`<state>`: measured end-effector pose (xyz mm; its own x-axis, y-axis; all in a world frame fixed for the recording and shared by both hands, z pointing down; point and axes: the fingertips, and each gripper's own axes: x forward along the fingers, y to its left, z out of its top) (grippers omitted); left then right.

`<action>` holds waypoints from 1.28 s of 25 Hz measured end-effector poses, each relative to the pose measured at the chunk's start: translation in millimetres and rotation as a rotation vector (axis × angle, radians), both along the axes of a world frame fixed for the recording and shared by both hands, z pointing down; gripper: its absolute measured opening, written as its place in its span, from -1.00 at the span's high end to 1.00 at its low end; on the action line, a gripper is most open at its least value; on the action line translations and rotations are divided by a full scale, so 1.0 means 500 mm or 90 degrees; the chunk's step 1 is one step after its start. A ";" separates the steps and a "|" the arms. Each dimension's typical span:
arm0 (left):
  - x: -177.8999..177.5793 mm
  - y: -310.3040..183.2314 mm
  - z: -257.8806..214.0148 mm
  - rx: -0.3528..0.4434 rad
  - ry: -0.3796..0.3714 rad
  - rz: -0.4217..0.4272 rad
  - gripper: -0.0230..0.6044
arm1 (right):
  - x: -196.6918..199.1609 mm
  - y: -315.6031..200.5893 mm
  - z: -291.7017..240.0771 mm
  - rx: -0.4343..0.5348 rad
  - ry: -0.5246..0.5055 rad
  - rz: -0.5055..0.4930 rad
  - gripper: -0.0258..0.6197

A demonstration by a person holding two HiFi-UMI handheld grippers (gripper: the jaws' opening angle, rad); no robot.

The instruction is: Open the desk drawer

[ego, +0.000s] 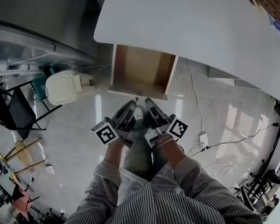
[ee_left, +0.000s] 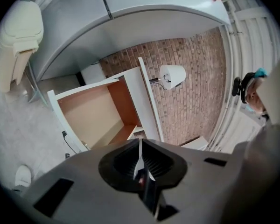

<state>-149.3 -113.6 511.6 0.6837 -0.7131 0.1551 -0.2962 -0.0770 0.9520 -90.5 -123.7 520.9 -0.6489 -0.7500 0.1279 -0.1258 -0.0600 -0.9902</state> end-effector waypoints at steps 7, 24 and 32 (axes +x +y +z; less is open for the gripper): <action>0.026 -0.019 -0.118 0.011 -0.001 0.019 0.85 | 0.004 -0.046 -0.155 0.063 0.015 -0.029 0.87; 0.040 -0.137 -0.436 0.145 -0.001 -0.003 0.86 | 0.037 -0.140 -0.492 0.224 0.071 -0.119 0.87; 0.063 -0.127 -0.515 0.194 -0.036 0.014 0.86 | 0.039 -0.135 -0.583 0.273 0.108 -0.148 0.87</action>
